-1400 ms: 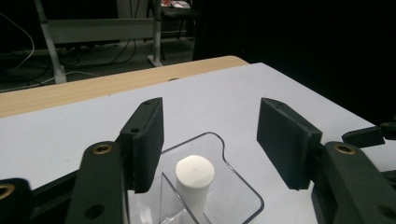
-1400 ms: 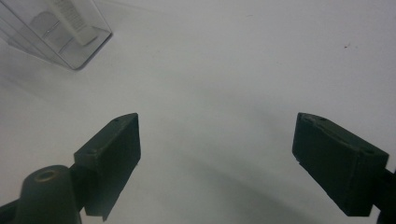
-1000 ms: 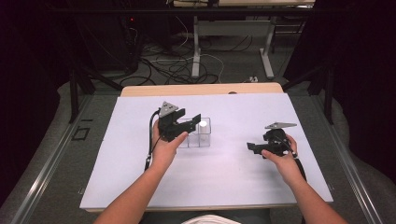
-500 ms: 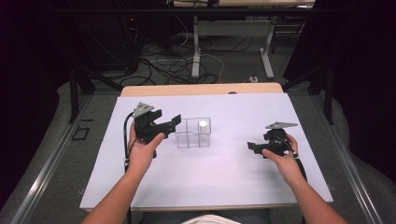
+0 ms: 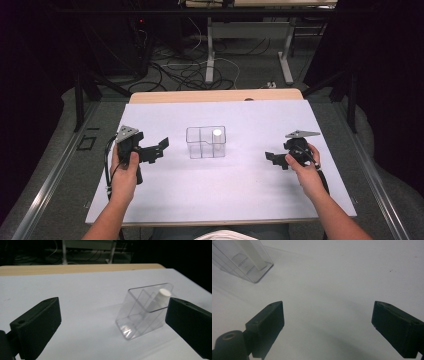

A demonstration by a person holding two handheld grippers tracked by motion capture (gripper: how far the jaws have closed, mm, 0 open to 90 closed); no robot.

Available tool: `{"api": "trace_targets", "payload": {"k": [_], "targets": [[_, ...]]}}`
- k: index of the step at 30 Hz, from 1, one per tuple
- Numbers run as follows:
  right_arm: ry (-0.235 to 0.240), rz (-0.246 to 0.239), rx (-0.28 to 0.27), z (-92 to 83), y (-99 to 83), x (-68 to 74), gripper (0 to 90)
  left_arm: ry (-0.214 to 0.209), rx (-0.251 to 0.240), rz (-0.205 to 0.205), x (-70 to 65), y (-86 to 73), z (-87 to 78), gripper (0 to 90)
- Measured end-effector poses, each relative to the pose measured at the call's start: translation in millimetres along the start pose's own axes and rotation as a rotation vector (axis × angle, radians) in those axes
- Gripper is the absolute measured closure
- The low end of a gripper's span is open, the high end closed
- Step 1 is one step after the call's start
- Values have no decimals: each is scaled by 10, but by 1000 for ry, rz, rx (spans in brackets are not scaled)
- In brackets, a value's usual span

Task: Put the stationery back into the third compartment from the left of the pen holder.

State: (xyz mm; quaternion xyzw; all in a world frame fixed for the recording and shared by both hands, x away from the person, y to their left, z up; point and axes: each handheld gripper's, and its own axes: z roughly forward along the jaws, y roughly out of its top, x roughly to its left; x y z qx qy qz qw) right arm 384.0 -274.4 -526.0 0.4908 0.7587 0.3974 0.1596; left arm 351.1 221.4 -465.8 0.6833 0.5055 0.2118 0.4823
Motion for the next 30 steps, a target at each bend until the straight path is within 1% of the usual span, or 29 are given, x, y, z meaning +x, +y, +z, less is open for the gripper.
{"api": "trace_targets", "payload": {"k": [2, 6, 7, 9, 10, 12, 14, 16, 20, 22, 24, 26, 28, 30], "targets": [[2, 7, -4, -4, 3, 1, 95, 12, 9, -15, 72, -42, -41, 4], [-6, 13, -9, -12, 2, -13, 93, 65, 22, -23, 213, -140, -94, 4], [-7, 17, -11, -11, 1, -15, 92, 75, 24, -25, 251, -169, -101, 4], [-13, 16, -12, -16, -1, -24, 92, 88, 27, -41, 318, -228, -100, 4], [-13, 17, -13, -16, -1, -24, 92, 99, 37, -43, 347, -257, -99, 4], [-19, 11, -17, -17, -3, -30, 84, 119, 40, -53, 419, -319, -85, 4], [-27, 10, -17, -20, -5, -36, 83, 121, 46, -80, 467, -354, -80, 4], [-34, 9, -20, -19, -10, -45, 83, 123, 44, -92, 515, -379, -78, 4], [-48, 18, -23, -18, -21, -67, 83, 136, 53, -89, 590, -443, -61, 4], [-57, 18, -21, -19, -27, -78, 83, 126, 58, -98, 619, -484, -49, 4], [-65, 16, -22, -18, -32, -88, 83, 111, 70, -97, 647, -525, -32, 4], [-73, 8, -24, -15, -35, -101, 83, 112, 81, -105, 669, -557, -13, 4], [-81, 14, -20, -16, -39, -107, 83, 98, 93, -107, 695, -580, 2, 4], [-85, 14, -19, -12, -42, -116, 83, 103, 96, -102, 714, -602, 16, 4]]}}
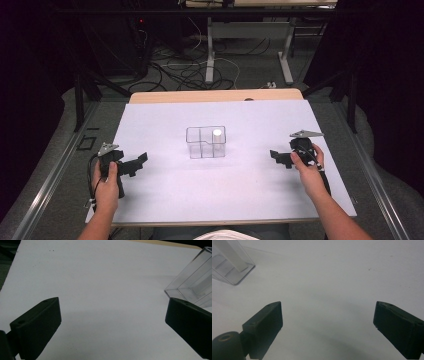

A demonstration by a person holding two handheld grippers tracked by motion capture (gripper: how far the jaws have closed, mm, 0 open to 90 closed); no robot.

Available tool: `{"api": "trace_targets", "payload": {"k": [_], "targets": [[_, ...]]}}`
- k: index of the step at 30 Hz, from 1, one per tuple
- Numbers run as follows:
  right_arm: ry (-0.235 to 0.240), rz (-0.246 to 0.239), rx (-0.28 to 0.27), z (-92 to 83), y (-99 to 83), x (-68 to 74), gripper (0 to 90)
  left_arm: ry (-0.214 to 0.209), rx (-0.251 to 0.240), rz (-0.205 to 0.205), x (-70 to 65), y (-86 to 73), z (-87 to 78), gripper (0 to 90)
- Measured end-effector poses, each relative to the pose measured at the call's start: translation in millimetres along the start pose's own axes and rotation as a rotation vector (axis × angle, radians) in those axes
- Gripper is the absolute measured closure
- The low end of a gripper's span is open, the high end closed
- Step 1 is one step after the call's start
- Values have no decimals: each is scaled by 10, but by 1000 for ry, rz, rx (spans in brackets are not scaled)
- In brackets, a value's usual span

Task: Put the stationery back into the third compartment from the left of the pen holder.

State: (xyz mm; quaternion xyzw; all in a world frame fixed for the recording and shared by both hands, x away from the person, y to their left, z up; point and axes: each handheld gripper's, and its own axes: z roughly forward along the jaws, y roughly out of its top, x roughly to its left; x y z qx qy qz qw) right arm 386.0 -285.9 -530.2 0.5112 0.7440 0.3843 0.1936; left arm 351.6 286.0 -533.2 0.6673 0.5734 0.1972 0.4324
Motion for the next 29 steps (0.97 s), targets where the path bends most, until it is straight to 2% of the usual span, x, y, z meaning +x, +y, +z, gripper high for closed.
{"api": "trace_targets", "payload": {"k": [14, 22, 29], "targets": [[-17, 1, 4, 8, -19, -46, 83, 20, 37, -20, 116, -37, 37, 5], [-18, -2, 6, 15, -25, -63, 83, 21, 48, -34, 129, -46, 55, 5], [-25, 0, 5, 11, -29, -70, 83, 19, 51, -27, 120, -38, 54, 5]]}}
